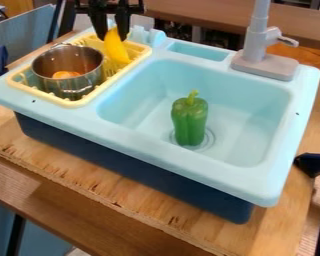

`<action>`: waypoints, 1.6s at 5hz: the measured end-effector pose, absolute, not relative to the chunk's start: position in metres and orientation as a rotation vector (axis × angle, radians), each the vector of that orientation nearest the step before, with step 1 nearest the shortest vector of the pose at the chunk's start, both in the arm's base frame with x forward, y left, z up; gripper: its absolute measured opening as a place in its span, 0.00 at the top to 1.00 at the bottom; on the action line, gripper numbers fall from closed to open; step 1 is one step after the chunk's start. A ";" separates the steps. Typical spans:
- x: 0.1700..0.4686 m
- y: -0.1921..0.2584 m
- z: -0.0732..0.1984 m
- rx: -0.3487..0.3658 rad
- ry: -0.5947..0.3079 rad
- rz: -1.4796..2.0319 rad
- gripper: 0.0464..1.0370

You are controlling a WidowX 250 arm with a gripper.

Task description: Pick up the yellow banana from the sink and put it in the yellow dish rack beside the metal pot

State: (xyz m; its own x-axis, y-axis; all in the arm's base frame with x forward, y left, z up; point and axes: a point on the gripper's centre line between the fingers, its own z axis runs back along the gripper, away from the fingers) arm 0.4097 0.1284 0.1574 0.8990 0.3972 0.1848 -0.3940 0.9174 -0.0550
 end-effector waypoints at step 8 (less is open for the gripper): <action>0.368 -0.014 0.211 0.050 -0.108 -0.210 0.04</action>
State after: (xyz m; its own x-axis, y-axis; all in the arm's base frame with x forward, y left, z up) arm 0.3677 -0.0138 0.2107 0.9723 -0.2103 0.1021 0.2049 0.9769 0.0607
